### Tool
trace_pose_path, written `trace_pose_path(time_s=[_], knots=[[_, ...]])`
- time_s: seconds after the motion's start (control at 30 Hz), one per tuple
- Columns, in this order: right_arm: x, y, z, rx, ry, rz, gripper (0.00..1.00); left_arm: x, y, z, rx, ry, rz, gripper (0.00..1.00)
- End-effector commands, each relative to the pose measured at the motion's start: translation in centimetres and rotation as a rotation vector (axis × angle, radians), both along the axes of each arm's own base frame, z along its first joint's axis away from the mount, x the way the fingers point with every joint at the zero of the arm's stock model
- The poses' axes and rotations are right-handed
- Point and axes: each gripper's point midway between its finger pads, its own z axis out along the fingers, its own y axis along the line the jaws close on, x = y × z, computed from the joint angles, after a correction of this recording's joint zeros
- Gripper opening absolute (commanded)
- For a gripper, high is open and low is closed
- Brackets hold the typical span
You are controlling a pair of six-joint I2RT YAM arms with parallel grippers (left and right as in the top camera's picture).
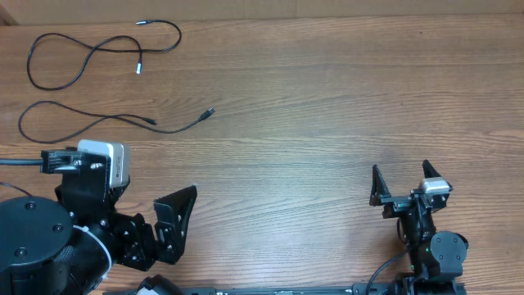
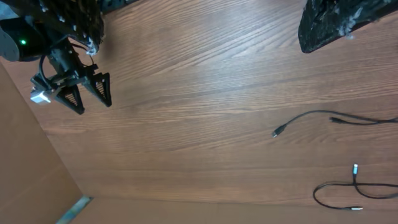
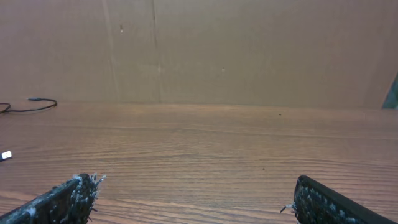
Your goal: Untangle cables
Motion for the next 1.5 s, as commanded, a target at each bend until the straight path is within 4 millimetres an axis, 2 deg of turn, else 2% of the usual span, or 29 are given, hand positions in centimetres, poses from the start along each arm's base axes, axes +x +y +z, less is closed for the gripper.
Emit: trace_pose_path(time_s=[0.0,0.23,0.5,0.67,0.77,0.9,1.13,1.3,1.47], knots=[[0.0,-0.3,-0.1,0.005,-0.005,-0.013,1.0,0.5,0.5,0.0,0.028,-0.016,0.024,0.99],[0.0,-0.3,-0.1,0.005,-0.005,-0.013,1.0,2.3,2.0,-1.9,0.112,0.014,0.098,0.99],[0.0,-0.3,-0.1,0.005,-0.005,-0.013,1.0,4.6,-1.8,-3.2,0.205,-0.198,-0.252,0.99],[0.0,-0.3,-0.1,0.005,-0.005,-0.013,1.0,6.5,-0.7,-7.0,0.251,-0.217,-0.214,1.0],[0.0,-0.3,-0.1,0.005,-0.005,-0.013,1.0,6.1,0.6,-10.5,0.263,-0.154,-0.168,1.0],[0.0,-0.3,-0.1,0.005,-0.005,-0.013,1.0,5.8,2.3,-13.8,0.299,-0.125,-0.106,1.0],[0.0,-0.3,-0.1,0.005,-0.005,-0.013,1.0,7.0,3.1,-16.5,0.335,-0.292,-0.068,1.0],[0.0,-0.3,-0.1,0.005,-0.005,-0.013,1.0,7.4,2.6,-18.4,0.293,-0.446,-0.067,1.0],[0.0,-0.3,-0.1,0.005,-0.005,-0.013,1.0,8.2,2.1,-20.3,0.268,-0.53,-0.08,0.99]])
